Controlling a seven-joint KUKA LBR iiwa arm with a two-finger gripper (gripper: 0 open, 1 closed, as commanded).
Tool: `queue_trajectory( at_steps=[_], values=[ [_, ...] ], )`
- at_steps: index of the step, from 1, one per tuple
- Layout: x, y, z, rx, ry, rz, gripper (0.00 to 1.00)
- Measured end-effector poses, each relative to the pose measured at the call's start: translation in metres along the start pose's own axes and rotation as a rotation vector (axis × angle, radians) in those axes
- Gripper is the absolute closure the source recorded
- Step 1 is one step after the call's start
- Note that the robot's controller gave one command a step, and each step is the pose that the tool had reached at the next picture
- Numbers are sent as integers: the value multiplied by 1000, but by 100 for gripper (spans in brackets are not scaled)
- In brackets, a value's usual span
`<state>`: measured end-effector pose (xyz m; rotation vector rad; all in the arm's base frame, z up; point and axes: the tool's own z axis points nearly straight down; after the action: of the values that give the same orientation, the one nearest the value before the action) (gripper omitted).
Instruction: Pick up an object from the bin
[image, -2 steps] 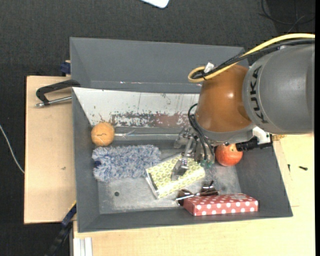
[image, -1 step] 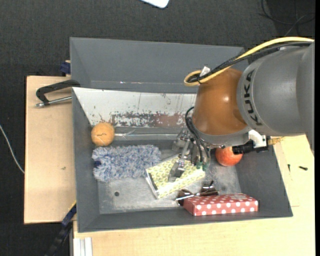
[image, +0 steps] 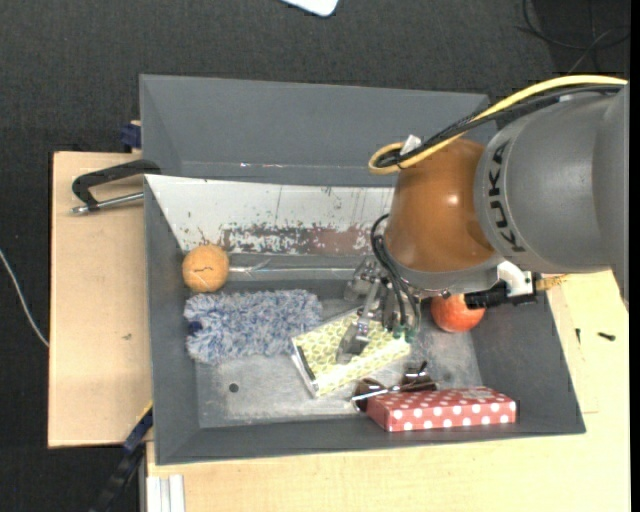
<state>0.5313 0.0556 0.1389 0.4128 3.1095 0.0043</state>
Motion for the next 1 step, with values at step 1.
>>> queue_trajectory(
  at_steps=[1],
  values=[
    [-3,-9,34,4,10,-56,0]
  ],
)
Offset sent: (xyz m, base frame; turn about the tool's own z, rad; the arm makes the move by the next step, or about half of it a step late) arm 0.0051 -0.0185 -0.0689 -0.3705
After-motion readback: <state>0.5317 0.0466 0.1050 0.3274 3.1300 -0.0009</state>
